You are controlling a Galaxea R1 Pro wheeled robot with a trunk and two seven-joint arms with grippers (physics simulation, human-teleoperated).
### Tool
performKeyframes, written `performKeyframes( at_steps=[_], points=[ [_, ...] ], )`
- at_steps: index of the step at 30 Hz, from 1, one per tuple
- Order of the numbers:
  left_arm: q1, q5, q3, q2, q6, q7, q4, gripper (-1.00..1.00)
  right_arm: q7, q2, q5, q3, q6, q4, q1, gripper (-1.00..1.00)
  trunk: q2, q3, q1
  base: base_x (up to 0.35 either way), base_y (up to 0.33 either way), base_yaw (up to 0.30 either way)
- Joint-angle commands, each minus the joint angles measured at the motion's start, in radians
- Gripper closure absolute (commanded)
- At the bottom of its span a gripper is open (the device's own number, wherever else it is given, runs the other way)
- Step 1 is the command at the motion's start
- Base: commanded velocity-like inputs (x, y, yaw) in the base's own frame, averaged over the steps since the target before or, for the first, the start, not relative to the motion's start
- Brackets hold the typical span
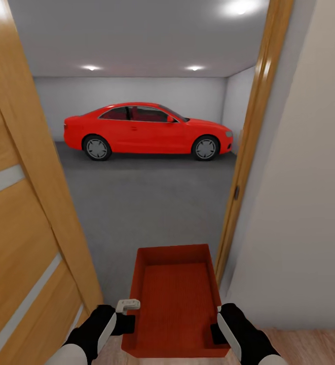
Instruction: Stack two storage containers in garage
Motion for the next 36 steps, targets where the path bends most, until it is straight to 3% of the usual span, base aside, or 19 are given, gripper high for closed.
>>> performKeyframes(
  at_steps=[1, 7, 18, 30, 36],
  points=[
    [0.0, 0.015, 0.0, -0.002, 0.006, -0.003, -0.001, 1.0, -0.004, 0.014, -0.066, 0.001, -0.009, -0.002, -0.001, 1.0, -0.001, -0.001, 0.001, 0.304, 0.105, 0.0],
    [0.0, 0.013, -0.003, -0.002, 0.006, -0.002, -0.001, 1.0, -0.004, 0.014, -0.066, 0.001, -0.009, -0.002, -0.001, 1.0, -0.001, -0.001, 0.001, 0.244, 0.076, 0.0],
    [0.0, 0.015, -0.003, -0.002, 0.006, -0.002, -0.001, 1.0, -0.004, 0.014, -0.066, 0.001, -0.009, -0.002, -0.001, 1.0, -0.001, -0.001, 0.001, 0.036, 0.005, 0.0],
    [0.0, 0.015, -0.004, -0.002, 0.006, -0.003, -0.002, 1.0, -0.004, 0.014, -0.066, 0.001, -0.009, -0.002, -0.001, 1.0, -0.001, -0.001, 0.001, 0.282, 0.0, 0.0],
    [0.0, 0.015, -0.003, -0.002, 0.006, -0.002, -0.001, 1.0, -0.004, 0.014, -0.066, 0.001, -0.009, -0.002, -0.001, 1.0, -0.001, -0.001, 0.001, 0.081, 0.0, 0.0]
  ],
)
